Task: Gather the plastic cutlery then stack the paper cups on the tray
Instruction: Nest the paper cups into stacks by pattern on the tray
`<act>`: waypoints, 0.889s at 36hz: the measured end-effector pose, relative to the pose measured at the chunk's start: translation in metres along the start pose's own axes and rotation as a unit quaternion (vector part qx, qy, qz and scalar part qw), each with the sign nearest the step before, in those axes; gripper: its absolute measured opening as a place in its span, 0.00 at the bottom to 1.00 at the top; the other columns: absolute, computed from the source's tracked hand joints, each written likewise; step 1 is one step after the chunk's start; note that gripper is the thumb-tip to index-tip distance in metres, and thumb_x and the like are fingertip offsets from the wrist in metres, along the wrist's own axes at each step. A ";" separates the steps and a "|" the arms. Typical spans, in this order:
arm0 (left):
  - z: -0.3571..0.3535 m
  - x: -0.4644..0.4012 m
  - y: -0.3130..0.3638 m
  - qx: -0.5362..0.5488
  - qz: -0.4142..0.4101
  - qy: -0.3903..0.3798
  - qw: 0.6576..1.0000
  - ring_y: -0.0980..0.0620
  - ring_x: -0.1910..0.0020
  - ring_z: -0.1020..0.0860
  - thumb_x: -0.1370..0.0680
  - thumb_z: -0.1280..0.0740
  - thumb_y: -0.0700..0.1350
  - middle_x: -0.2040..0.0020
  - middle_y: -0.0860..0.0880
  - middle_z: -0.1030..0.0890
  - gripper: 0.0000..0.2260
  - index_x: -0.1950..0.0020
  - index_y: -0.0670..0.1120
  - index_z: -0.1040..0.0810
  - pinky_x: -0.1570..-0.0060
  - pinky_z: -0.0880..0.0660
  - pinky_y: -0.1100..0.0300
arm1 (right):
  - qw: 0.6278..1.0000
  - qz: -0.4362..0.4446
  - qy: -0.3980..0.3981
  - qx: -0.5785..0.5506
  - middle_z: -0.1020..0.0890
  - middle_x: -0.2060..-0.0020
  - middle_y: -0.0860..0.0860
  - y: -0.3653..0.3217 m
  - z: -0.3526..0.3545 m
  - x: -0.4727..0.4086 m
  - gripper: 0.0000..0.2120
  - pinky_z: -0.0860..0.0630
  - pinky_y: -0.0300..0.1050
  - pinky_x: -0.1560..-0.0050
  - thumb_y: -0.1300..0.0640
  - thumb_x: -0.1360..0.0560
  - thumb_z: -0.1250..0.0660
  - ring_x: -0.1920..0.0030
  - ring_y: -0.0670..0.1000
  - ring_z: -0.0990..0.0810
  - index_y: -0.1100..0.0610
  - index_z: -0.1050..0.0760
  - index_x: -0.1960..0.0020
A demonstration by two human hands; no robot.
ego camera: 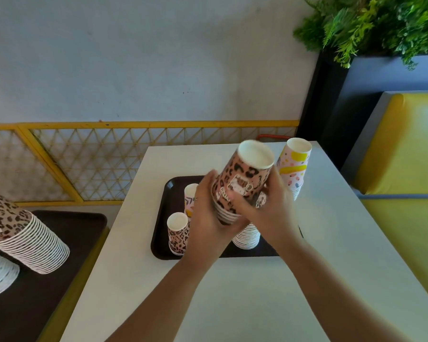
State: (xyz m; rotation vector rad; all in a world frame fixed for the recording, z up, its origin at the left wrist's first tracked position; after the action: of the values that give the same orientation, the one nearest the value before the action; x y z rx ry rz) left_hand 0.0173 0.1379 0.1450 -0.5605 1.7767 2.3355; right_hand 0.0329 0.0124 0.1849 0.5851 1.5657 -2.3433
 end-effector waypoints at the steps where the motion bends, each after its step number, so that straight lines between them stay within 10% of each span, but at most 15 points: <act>1: 0.000 -0.002 0.001 0.015 -0.009 -0.004 1.000 0.54 0.33 0.29 0.35 0.25 0.58 0.32 0.51 0.30 0.43 0.27 0.47 0.41 0.37 0.26 0.52 | 1.000 0.005 0.017 -0.008 0.20 0.46 0.47 -0.004 0.005 -0.005 0.34 0.20 0.44 0.49 0.40 0.38 0.29 0.46 0.44 0.21 0.52 0.32 0.37; 3: 0.000 -0.005 -0.002 0.038 -0.007 -0.006 0.999 0.51 0.29 0.33 0.30 0.30 0.61 0.28 0.49 0.34 0.40 0.26 0.47 0.44 0.33 0.31 0.46 | 0.998 0.017 0.053 -0.016 0.20 0.46 0.47 -0.010 0.015 -0.015 0.34 0.20 0.48 0.48 0.40 0.38 0.29 0.45 0.45 0.21 0.54 0.32 0.37; 8: -0.008 -0.011 -0.008 0.051 0.106 0.017 0.993 0.58 0.27 0.39 0.26 0.47 0.68 0.26 0.51 0.37 0.32 0.25 0.54 0.44 0.34 0.41 0.70 | 0.993 0.030 0.116 0.004 0.22 0.45 0.47 -0.012 0.031 -0.037 0.35 0.24 0.33 0.49 0.42 0.37 0.27 0.44 0.46 0.23 0.58 0.33 0.36; 13: -0.030 -0.016 -0.021 0.095 0.215 -0.002 0.972 0.54 0.25 0.45 0.25 0.51 0.63 0.23 0.53 0.44 0.31 0.24 0.54 0.47 0.25 0.46 0.47 | 0.994 0.003 0.098 0.056 0.23 0.44 0.50 0.013 0.019 -0.041 0.35 0.25 0.41 0.47 0.44 0.37 0.27 0.44 0.49 0.24 0.57 0.33 0.36; 18: -0.047 -0.017 -0.023 0.147 0.268 -0.014 0.952 0.59 0.37 0.40 0.18 0.51 0.55 0.41 0.62 0.36 0.17 0.30 0.56 0.41 0.30 0.41 0.52 | 0.994 -0.017 0.060 0.092 0.22 0.43 0.52 0.046 0.004 -0.033 0.34 0.25 0.51 0.43 0.48 0.37 0.24 0.42 0.51 0.24 0.59 0.32 0.36; 32: -0.066 -0.014 -0.048 0.132 0.275 -0.027 0.952 0.66 0.44 0.29 0.20 0.50 0.60 0.44 0.62 0.25 0.17 0.36 0.58 0.32 0.36 0.34 0.52 | 0.991 -0.028 0.012 0.128 0.23 0.43 0.53 0.088 -0.013 -0.017 0.34 0.31 0.36 0.47 0.47 0.34 0.25 0.41 0.50 0.25 0.59 0.33 0.35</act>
State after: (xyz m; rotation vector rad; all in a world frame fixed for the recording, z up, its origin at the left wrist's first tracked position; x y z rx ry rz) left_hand 0.0604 0.0901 0.0921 0.0544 2.4071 2.3182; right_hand 0.0882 -0.0096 0.1171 0.6317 1.3159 -2.6108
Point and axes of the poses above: each hand's wrist, its own x-axis away from the middle knuckle, its own z-axis out of the back of the hand, y = z × x, the point moved 4 cm from there along -x, towards the middle knuckle
